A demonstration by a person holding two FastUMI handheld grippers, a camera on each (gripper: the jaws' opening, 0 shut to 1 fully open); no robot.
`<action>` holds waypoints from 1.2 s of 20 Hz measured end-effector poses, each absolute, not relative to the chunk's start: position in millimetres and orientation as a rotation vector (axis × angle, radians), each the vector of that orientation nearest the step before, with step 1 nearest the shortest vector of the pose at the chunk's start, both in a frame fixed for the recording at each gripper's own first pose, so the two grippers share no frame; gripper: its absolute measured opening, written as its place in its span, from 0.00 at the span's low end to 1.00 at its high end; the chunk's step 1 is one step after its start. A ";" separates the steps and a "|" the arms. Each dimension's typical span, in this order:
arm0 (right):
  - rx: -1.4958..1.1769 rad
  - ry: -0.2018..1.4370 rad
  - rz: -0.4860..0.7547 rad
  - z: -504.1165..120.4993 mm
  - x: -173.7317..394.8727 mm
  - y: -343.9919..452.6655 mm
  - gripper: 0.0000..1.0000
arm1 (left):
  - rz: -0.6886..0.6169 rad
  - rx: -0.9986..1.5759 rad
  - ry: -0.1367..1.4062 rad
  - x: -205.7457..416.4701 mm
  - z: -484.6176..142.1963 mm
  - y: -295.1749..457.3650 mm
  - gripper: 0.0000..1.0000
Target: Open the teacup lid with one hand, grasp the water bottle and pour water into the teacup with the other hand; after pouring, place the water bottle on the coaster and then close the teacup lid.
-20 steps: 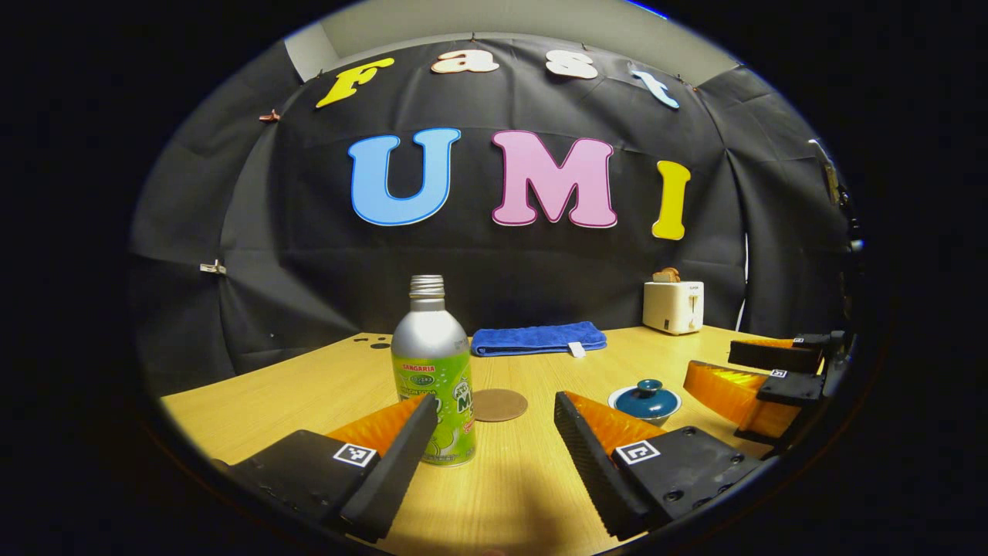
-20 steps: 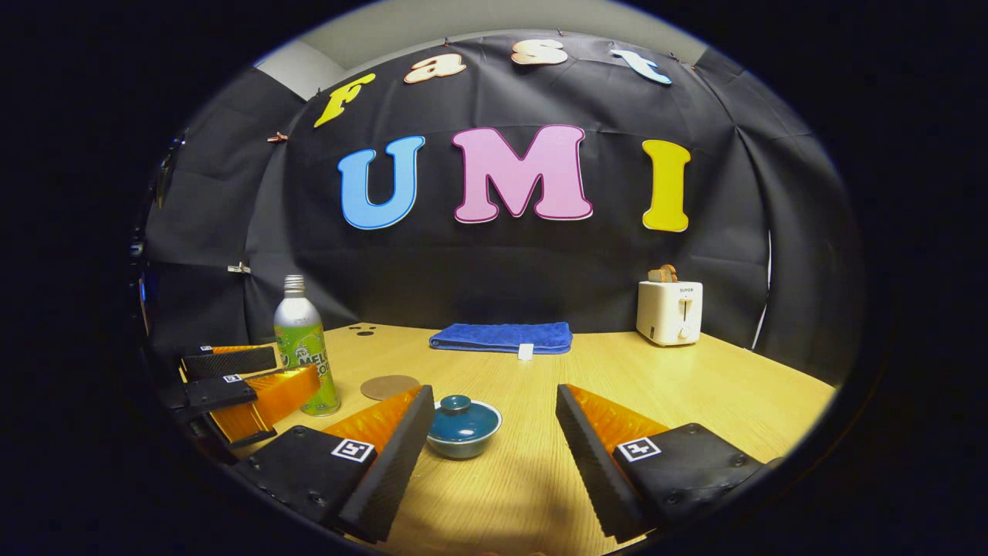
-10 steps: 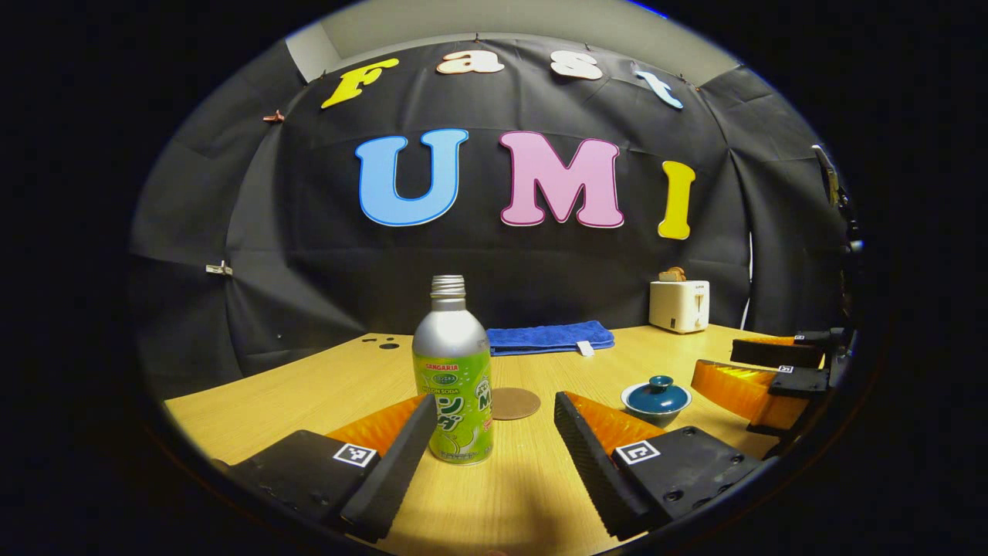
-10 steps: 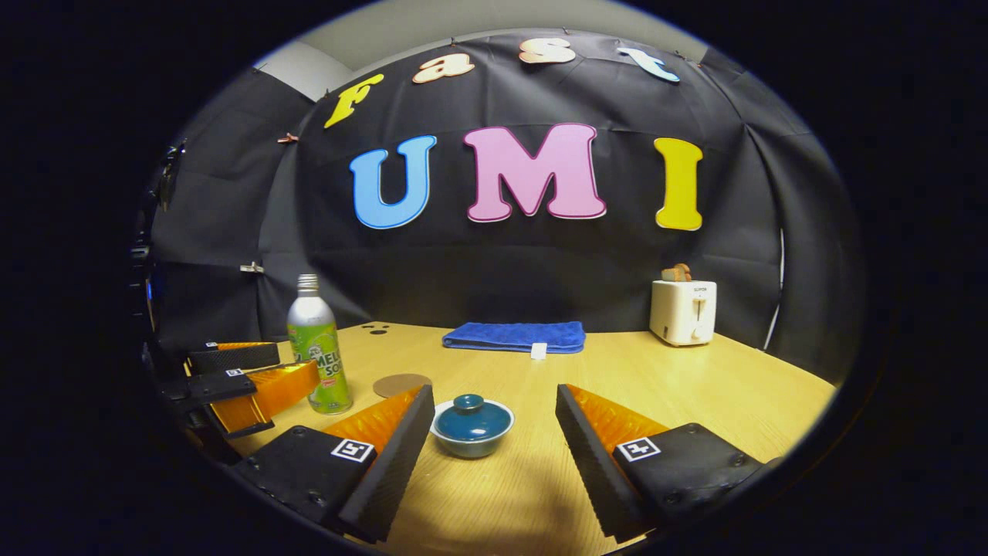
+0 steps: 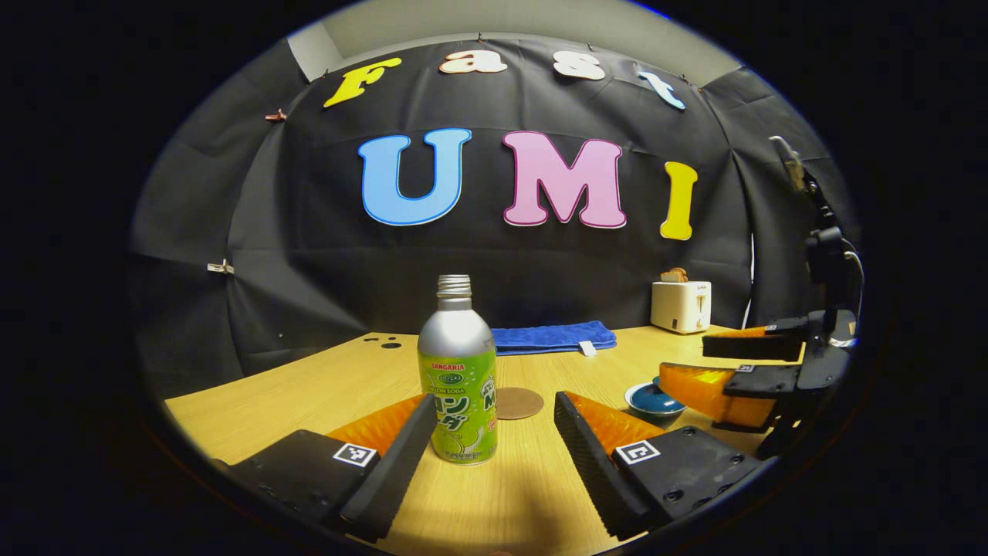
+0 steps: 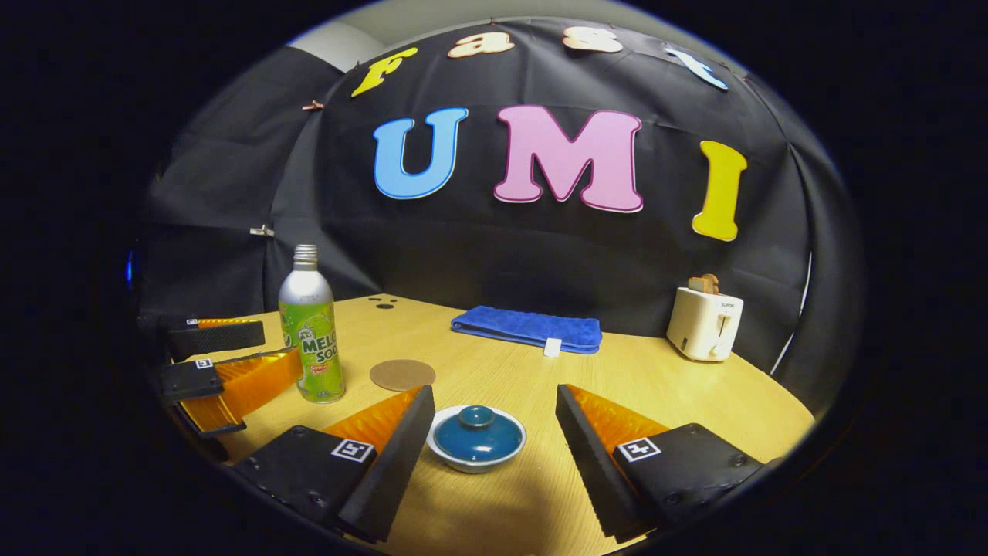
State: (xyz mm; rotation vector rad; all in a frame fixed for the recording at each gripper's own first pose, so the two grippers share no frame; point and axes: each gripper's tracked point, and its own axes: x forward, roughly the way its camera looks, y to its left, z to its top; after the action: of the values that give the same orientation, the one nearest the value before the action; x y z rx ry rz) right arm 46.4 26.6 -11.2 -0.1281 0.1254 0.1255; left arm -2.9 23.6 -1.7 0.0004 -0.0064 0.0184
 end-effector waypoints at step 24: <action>-0.192 0.247 0.178 -39.1 69.6 39.4 0.22 | 0.012 0.001 -0.007 -2.3 -0.5 23.3 0.96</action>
State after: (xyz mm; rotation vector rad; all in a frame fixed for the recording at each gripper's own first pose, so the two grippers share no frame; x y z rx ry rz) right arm 69.6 39.4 -39.1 -0.1919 0.2468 0.1781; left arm -2.3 23.3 -0.5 0.0009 -0.0071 0.0118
